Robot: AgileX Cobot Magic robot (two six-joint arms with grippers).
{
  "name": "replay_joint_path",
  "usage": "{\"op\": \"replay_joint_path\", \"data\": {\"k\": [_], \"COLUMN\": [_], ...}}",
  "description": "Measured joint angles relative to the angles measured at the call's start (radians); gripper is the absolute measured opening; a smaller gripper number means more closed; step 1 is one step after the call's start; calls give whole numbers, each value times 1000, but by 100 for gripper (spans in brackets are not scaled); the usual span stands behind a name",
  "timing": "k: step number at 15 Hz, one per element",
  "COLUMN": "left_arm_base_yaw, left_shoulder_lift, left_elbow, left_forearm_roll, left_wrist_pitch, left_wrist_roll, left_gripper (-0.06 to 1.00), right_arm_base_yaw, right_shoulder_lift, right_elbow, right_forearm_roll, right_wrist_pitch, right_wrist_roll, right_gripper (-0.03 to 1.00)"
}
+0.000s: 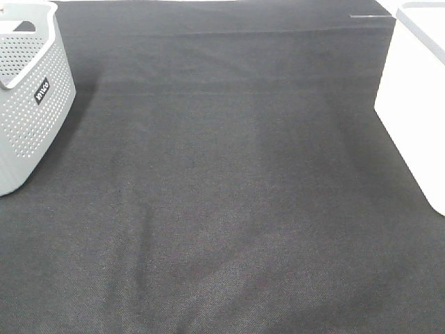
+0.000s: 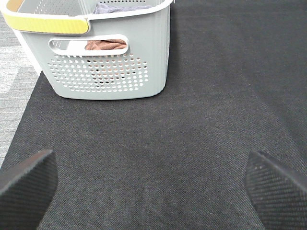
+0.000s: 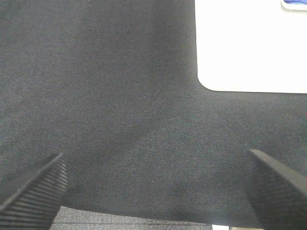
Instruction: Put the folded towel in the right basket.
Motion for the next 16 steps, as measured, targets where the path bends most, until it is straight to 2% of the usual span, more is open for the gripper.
{"op": "replay_joint_path", "data": {"k": [16], "left_arm_base_yaw": [0], "left_shoulder_lift": [0], "left_elbow": [0], "left_forearm_roll": [0], "left_wrist_pitch": [0], "left_wrist_roll": [0], "left_gripper": [99], "right_arm_base_yaw": [0], "right_shoulder_lift": [0], "right_elbow": [0], "right_forearm_roll": [0], "right_wrist_pitch": [0], "right_wrist_roll": [0], "right_gripper": [96]}}
